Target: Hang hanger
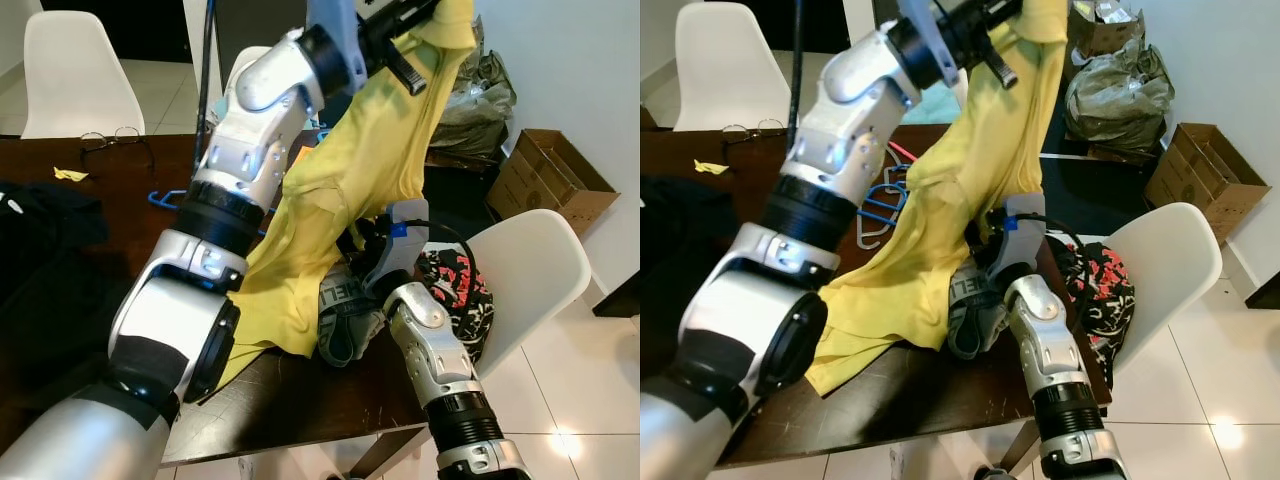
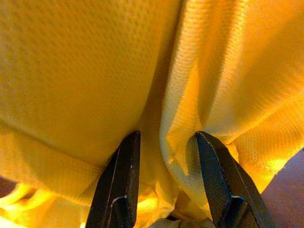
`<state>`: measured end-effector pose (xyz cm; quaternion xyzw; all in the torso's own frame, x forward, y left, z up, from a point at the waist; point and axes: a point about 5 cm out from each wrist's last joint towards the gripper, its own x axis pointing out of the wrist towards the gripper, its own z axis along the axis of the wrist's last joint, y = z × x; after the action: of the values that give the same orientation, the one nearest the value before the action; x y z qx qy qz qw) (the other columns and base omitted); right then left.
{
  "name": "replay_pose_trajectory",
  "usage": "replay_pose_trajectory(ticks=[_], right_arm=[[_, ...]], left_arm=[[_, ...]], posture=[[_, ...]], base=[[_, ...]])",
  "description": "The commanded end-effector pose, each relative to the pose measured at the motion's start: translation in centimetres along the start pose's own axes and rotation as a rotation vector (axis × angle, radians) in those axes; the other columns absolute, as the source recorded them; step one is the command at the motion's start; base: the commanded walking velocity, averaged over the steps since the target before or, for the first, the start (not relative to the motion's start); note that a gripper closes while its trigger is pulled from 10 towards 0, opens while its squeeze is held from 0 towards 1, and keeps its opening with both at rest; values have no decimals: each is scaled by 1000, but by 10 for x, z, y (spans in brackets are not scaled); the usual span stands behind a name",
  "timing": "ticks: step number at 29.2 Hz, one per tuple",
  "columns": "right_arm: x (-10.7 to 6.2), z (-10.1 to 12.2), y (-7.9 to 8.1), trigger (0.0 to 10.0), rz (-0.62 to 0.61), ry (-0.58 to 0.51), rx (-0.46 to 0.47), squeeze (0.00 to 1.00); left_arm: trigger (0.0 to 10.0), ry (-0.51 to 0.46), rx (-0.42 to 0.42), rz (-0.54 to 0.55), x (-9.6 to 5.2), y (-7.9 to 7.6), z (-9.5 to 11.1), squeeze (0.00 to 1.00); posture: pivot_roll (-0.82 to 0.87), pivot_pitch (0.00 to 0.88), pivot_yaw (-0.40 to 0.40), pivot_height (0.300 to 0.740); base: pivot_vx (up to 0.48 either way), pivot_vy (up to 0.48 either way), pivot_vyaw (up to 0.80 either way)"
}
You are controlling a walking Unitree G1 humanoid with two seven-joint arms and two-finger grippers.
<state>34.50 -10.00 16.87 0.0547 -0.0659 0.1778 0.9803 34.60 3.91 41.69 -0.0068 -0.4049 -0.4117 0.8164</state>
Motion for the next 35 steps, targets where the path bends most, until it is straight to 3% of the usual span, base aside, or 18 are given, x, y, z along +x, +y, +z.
replay_pose_trajectory(ticks=[1,2,3,4,5,6,7,8,12,16,19,21,23,24,27,28,29,35], right_arm=[[-4,-4,-2,10000,-12,16,18,0],[-4,-4,-2,10000,-12,16,18,0],[-4,-5,-1,10000,-6,20,19,0],[-4,-5,-1,10000,-6,20,19,0],[-4,-5,0,10000,0,24,20,0],[-4,-5,0,10000,0,24,20,0],[-4,-5,0,10000,5,25,19,0],[-3,-5,0,10000,8,26,20,0],[-2,-5,1,10000,14,26,20,0],[1,-3,1,10000,14,24,17,0],[1,-3,0,10000,11,23,17,0],[-2,-5,-2,10000,6,26,15,0],[-2,-5,-2,10000,5,27,14,0],[-5,-6,-4,10000,-2,31,14,0],[-6,-7,-6,10000,-6,34,15,0],[-7,-7,-6,10000,-5,36,12,0],[-7,-7,-6,10000,-5,37,11,0],[-7,-7,-7,10000,-2,38,0,0]], left_arm=[[10000,33,-29,111,-22,15,-5,0],[10000,33,-29,111,-22,15,-5,0],[10000,119,39,146,-39,21,-15,0],[10000,119,39,146,-39,21,-15,0],[10000,219,131,172,-55,26,-25,0],[10000,219,131,172,-55,26,-25,0],[10000,298,225,174,-67,28,-31,0],[10000,356,268,149,-78,26,-34,0],[10000,418,278,56,-89,14,-38,0],[10000,599,398,-184,-108,-7,-53,0],[10000,641,373,-267,-117,-15,-57,0],[10000,736,380,-380,-132,-25,-61,0],[10000,753,387,-395,-135,-25,-62,0],[10000,789,457,-370,-138,-21,-60,0],[10000,798,485,-337,-138,-17,-58,0],[10000,792,479,-269,-135,-12,-55,0],[10000,776,474,-223,-132,-9,-52,1000],[10000,729,466,-175,-124,-7,-42,1000]], posture=[[-12,130,-33,740],[-12,130,-33,740],[-11,130,-34,740],[-11,130,-34,740],[-8,130,-33,740],[-8,130,-33,740],[-8,130,-33,740],[1,128,-38,740],[2,128,-38,740],[3,125,-29,740],[1,124,-26,740],[-1,124,-22,740],[-1,124,-22,740],[1,122,-21,740],[2,123,-21,740],[1,122,-21,740],[1,122,-21,740],[2,122,-21,740]], base=[[0,0,0],[0,0,0],[0,0,0],[0,0,0],[0,0,0],[0,0,0],[0,0,0],[0,0,0],[0,0,0],[0,0,0],[0,0,0],[0,0,0],[0,0,0],[0,0,0],[0,0,0],[0,0,0],[0,0,0],[0,0,0]])
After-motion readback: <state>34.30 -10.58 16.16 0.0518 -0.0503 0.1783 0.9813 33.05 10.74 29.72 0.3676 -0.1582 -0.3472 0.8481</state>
